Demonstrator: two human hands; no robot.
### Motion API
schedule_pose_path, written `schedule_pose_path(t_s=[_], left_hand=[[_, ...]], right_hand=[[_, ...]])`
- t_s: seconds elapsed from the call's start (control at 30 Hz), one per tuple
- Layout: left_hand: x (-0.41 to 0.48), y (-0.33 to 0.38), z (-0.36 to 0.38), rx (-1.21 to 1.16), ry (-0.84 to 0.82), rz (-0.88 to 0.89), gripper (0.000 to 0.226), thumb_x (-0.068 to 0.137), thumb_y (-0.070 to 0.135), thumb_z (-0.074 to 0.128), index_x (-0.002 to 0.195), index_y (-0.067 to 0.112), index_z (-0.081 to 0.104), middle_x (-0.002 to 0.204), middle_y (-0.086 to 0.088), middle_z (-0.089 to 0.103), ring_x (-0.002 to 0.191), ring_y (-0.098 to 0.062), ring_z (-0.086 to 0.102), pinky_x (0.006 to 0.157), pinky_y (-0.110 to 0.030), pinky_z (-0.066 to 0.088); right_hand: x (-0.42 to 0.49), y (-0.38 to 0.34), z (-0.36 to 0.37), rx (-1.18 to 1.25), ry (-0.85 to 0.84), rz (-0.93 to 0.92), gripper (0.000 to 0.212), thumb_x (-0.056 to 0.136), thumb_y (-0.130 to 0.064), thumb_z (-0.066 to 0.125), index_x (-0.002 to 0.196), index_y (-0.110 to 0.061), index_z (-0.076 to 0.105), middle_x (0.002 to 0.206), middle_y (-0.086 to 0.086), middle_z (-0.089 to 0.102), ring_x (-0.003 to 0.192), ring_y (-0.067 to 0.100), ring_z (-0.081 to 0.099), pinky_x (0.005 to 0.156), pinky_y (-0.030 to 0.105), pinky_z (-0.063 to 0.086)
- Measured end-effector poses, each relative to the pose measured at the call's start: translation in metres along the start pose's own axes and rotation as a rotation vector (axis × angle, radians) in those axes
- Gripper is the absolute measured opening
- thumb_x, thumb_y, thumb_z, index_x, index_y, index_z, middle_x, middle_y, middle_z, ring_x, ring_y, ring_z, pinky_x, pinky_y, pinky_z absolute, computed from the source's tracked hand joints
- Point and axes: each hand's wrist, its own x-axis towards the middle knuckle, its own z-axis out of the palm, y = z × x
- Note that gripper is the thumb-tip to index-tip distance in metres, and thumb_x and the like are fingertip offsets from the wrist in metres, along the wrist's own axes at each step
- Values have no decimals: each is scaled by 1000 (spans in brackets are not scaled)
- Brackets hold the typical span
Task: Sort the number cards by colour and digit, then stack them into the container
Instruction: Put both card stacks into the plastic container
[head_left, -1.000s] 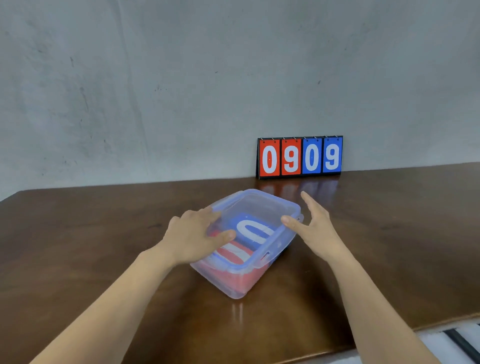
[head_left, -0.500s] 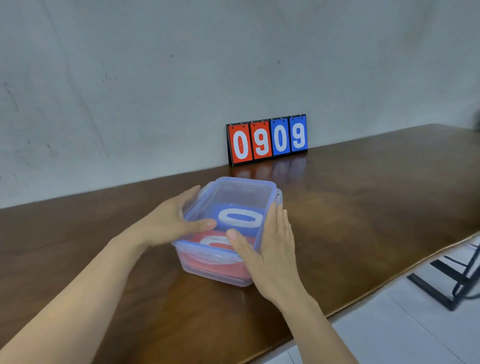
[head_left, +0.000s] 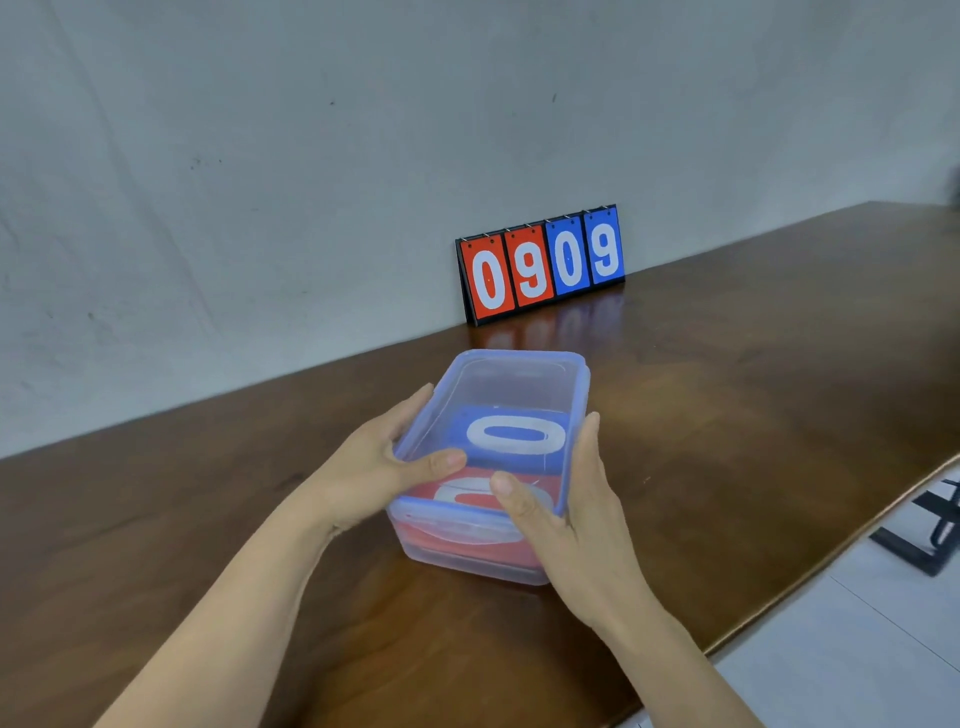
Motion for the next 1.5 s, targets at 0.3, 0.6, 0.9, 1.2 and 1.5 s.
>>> schedule_pose_path(t_s=[0.3, 0.6, 0.9, 1.2, 1.5], left_hand=[[0, 0, -6, -30, -11, -6, 123, 40, 77, 79, 147, 37, 34, 141, 35, 34, 129, 6, 39, 111, -30, 36], [-16, 32, 1, 258, 142, -67, 103, 66, 65, 74, 151, 28, 28, 155, 13, 31, 141, -11, 33, 114, -32, 29], [-22, 81, 96, 668, 344, -244, 97, 66, 83, 53, 144, 27, 40, 149, 9, 41, 138, -13, 36, 109, -31, 32], [-12, 73, 76, 718, 295, -248, 79, 83, 60, 62, 149, 31, 31, 159, 13, 21, 147, -4, 9, 116, -23, -2], [0, 25, 50, 1044, 389, -182, 58, 97, 44, 17, 150, 26, 30, 156, 6, 30, 144, -16, 25, 110, -25, 24]], right_hand=[[-2, 1, 11, 98, 13, 18, 107, 69, -87, 47, 150, -42, -6, 152, -17, 28, 138, 10, 36, 108, 43, 42], [13, -22, -39, -136, -74, 19, 98, 73, -76, 28, 155, -29, 2, 158, -20, -4, 139, -9, -14, 119, 29, -9], [115, 3, -86, -604, -379, -328, 71, 86, -71, 37, 145, -32, 40, 158, -8, 25, 146, 2, 11, 117, 27, -2], [132, 18, -97, -842, -504, -620, 72, 90, -72, 27, 151, -35, 26, 159, -7, 21, 146, 10, 13, 119, 32, 1], [156, 26, -54, -949, -405, -818, 47, 103, -23, 41, 149, -22, 33, 151, 8, 37, 135, 29, 36, 110, 35, 31]])
